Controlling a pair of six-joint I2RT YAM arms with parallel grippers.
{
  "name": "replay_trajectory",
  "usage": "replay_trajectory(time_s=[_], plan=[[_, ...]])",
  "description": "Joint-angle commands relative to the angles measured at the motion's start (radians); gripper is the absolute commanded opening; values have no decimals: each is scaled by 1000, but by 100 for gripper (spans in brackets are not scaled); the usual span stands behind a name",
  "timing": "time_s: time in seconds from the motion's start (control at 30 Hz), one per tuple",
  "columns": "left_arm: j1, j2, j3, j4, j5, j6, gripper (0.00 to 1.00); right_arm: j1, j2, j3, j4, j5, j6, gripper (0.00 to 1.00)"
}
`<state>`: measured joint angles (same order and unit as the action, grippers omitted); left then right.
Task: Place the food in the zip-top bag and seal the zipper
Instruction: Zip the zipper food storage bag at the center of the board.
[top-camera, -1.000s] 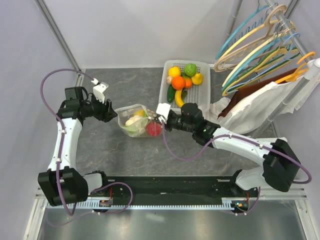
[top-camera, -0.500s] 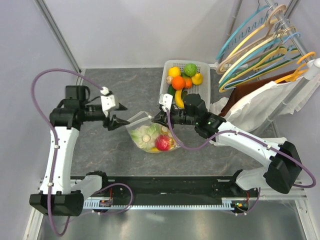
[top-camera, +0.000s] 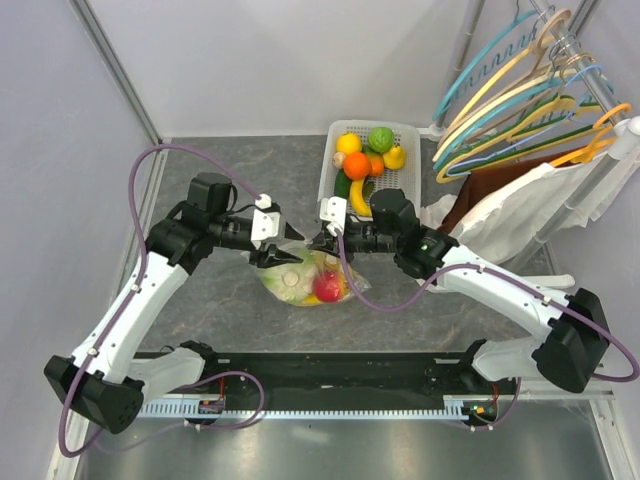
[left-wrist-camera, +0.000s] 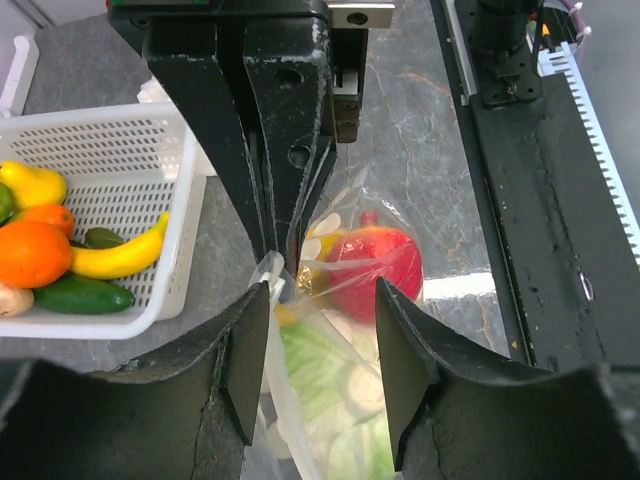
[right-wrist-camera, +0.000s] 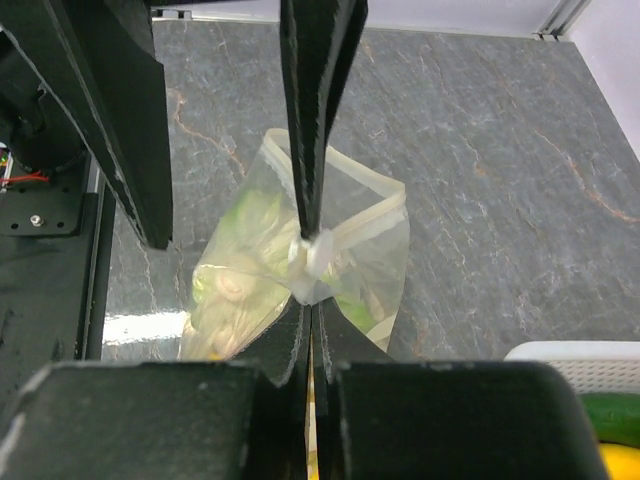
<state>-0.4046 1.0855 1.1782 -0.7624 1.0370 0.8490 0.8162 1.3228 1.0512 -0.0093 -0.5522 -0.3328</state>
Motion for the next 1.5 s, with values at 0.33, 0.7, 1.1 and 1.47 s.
replay_trajectory(time_s=[0.33,0.7,1.1,1.47], plan=[[-42,-42,-87,262,-138,-133,55,0,-65,-6,35,-60,-71,0],[-43,-12,-63,229,-86,-80,51,0,-79,-5,14,-74,-120,0],[-63,16,-71,216,-95,-61,31,1,-77,1,12,-86,-130,0],[-71,-22,-78,215,-87,-53,40,1,-77,0,12,-94,-130,0]])
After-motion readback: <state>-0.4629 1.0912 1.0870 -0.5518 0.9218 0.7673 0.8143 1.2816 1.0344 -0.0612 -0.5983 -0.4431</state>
